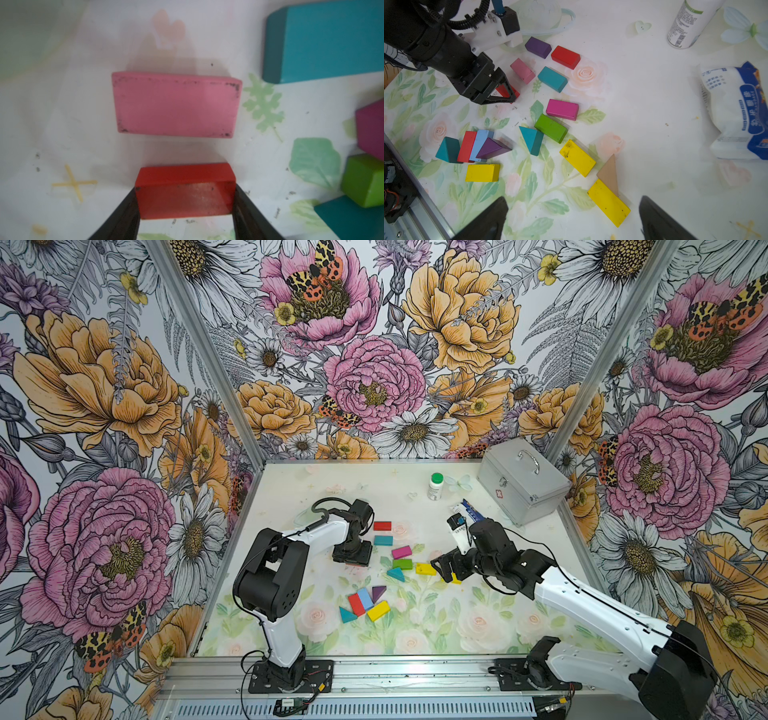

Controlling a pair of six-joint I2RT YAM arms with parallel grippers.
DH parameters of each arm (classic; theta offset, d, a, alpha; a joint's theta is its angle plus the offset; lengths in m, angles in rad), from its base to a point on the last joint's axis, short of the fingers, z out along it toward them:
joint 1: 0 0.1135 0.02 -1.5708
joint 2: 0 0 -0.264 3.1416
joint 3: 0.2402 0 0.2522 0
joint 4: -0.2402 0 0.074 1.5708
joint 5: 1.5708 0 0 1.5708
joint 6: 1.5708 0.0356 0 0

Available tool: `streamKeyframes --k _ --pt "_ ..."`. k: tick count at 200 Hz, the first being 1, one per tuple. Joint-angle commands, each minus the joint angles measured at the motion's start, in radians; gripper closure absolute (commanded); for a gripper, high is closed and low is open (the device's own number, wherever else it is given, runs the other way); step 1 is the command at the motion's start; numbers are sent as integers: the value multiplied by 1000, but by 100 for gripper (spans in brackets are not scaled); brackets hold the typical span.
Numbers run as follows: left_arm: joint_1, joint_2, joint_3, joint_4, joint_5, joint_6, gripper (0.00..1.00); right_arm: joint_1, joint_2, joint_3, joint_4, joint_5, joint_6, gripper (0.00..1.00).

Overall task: Assemble a piece of candy with building blocks
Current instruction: Assemble the building block at the center of the board.

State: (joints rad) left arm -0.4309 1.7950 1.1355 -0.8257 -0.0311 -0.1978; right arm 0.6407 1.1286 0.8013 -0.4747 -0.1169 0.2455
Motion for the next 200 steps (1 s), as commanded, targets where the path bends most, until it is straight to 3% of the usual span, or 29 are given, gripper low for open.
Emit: streamKeyframes --k 1,72,120,200 --pt "28 15 30 18 40 29 55 -9 12 27 5 -8 -11 0" --pt "32 114 85 40 79 18 54 -12 26 42 5 -9 -15 0" --pt "55 148 116 45 26 -60 53 -15 24 44 5 -12 -16 0" --pt "65 136 128 48 26 -82 53 -18 3 32 4 -15 -17 0"
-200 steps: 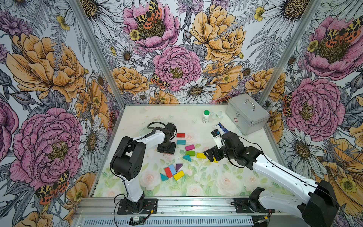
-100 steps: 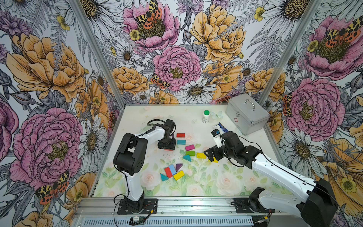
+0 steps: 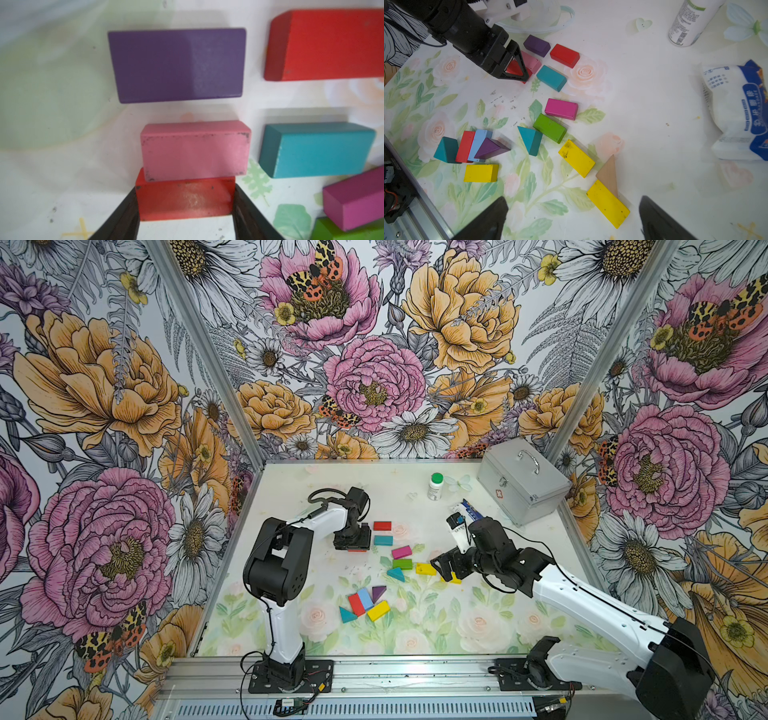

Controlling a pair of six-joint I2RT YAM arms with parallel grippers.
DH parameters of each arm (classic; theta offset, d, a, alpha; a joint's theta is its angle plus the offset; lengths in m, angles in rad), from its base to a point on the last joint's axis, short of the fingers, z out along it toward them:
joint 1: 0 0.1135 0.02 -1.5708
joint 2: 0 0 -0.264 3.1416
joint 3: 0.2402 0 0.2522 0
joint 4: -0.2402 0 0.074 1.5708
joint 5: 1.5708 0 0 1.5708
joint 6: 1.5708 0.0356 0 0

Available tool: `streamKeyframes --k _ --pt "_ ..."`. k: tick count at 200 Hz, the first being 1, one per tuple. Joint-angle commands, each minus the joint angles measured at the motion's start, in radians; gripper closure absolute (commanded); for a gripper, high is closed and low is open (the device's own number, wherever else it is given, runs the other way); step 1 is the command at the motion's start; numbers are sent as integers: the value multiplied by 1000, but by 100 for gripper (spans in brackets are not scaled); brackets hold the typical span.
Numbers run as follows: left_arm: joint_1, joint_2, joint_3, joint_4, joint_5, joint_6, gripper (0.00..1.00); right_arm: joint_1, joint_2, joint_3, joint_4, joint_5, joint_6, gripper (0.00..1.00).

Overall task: Assemble a piece of candy with building blocks
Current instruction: Assemble the building block at the center of the board.

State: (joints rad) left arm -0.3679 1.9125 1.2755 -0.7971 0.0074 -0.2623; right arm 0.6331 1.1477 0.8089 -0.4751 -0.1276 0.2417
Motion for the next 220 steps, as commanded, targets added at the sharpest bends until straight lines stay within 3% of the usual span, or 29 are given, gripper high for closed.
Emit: streamKeyframes --k 1,91,109,127,150,187,220 --pt "1 19 -13 19 -12 -18 53 -10 -16 24 5 -4 -13 0" --pt "-42 -59 -96 19 -11 -43 52 -12 -50 14 4 -10 -4 0" --pt "-42 -59 -91 19 -3 -39 45 -12 -49 13 3 -11 1 0" --pt "-42 -58 -86 18 4 -40 31 -12 -49 18 2 -14 7 0" --pt "-39 -82 -92 16 3 -46 26 -12 -62 21 -5 -9 10 0" --pt "-65 -293 -215 12 -21 -103 18 -16 -77 -4 -31 13 17 0" --pt "-104 -445 -301 12 16 -147 18 -18 -26 2 -27 14 25 0"
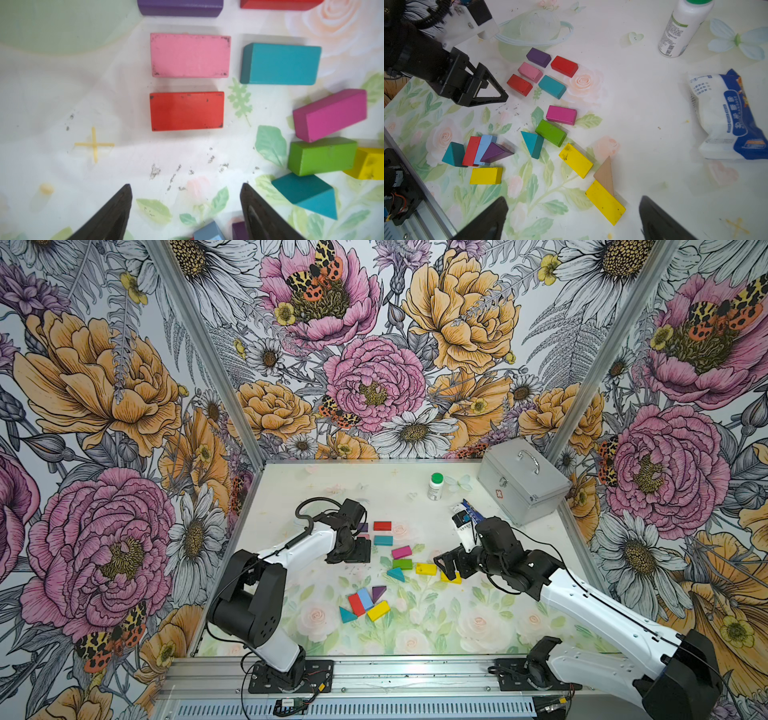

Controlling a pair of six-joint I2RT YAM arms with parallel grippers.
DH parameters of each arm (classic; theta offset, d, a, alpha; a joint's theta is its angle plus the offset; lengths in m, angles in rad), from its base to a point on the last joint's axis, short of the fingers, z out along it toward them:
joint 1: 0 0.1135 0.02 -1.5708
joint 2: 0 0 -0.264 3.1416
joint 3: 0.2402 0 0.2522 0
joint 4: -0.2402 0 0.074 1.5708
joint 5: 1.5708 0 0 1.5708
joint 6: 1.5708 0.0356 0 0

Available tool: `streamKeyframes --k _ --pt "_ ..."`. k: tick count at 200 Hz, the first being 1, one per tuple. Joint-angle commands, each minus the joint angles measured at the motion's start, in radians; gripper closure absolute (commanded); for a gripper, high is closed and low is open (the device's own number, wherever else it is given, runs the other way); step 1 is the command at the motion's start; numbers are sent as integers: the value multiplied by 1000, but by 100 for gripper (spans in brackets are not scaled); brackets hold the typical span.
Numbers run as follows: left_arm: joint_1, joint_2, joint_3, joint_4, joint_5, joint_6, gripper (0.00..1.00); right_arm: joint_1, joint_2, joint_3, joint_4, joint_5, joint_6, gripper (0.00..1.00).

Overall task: Assemble a piece of candy with building blocks
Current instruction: Assemble the building block at the center of the board.

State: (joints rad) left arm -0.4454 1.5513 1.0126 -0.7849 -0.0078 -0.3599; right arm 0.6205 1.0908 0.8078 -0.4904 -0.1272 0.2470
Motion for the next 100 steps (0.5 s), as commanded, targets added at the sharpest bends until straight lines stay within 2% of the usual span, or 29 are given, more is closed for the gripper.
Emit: streamKeyframes --k 1,48,100 --pt "-27 -87 -39 -1 33 -50 18 -5 33 5 -12 14 19 0" --pt "-96 -92 -6 33 57 -96 18 13 210 145 -12 74 31 1" --pt "-228 95 141 103 -13 -238 18 12 163 102 -9 119 54 0"
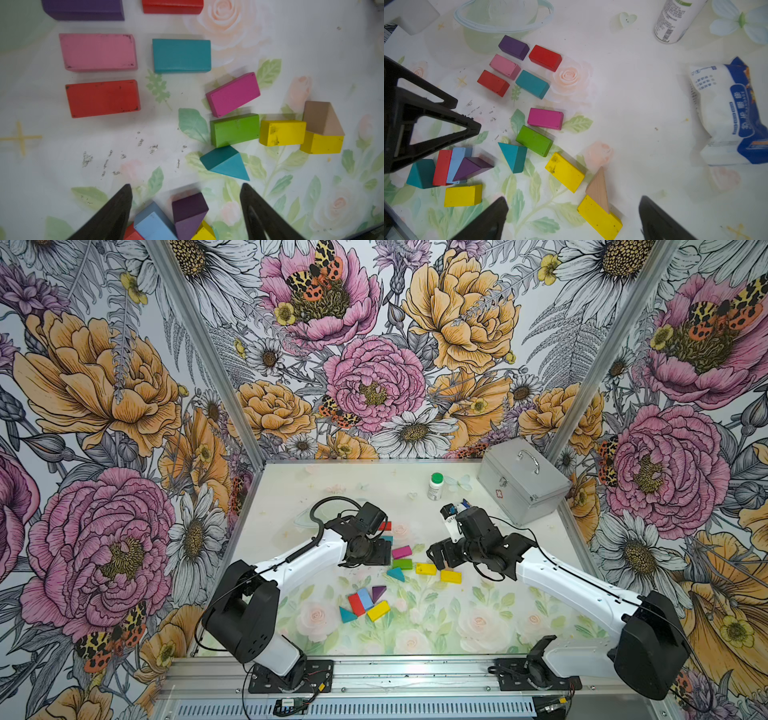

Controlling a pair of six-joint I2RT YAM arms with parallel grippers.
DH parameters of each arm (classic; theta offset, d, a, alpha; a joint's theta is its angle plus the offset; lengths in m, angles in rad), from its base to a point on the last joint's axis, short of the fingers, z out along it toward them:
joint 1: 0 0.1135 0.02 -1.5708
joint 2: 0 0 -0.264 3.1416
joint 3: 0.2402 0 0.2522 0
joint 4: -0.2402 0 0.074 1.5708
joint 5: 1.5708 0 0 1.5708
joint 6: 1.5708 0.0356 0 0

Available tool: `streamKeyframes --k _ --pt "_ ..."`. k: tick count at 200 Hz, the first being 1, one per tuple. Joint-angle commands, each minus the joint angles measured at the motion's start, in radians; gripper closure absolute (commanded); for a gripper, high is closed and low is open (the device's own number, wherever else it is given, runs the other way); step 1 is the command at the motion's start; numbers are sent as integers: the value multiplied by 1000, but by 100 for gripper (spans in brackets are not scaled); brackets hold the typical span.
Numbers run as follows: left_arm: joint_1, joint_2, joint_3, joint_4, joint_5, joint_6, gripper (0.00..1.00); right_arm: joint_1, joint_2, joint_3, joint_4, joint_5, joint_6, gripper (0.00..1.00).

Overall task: Assemble a piece of candy with building blocks
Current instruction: Assemble the building block at the center of the board.

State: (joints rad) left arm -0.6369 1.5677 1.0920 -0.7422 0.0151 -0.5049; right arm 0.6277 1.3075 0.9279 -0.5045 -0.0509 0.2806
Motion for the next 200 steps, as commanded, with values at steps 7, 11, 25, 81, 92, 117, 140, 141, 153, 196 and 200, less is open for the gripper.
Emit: streamKeyframes --k 7,11,25,81,92,117,140,141,153,196,200 --pt "-43 109 77 66 -38 -108 18 4 -78 -36 7 37 17 0" --pt "-47 126 84 70 -39 -115 18 4 -93 -48 9 34 16 0" --pt "-56 179 108 87 -39 -143 18 2 -156 -95 22 23 5 0" --pt "-76 341 233 92 -52 -227 19 -32 -335 -220 34 1 -53 0" --pt "-82 361 251 92 -54 -242 19 -37 -348 -228 34 -2 -61 0" --pt "-96 389 270 90 -76 -285 18 -47 -352 -228 36 -16 -71 0" --pt "-99 403 277 89 -100 -310 20 -55 -362 -236 54 -37 -69 0" --pt "-99 403 277 89 -101 -311 20 -55 -362 -237 55 -38 -69 0" --pt "-104 416 282 85 -113 -315 21 -60 -371 -245 65 -45 -66 0" --pt "-144 491 366 -7 -174 -292 22 -84 -389 -262 82 -63 -68 0" --pt "-148 496 376 -18 -184 -290 23 -86 -390 -264 84 -65 -68 0"
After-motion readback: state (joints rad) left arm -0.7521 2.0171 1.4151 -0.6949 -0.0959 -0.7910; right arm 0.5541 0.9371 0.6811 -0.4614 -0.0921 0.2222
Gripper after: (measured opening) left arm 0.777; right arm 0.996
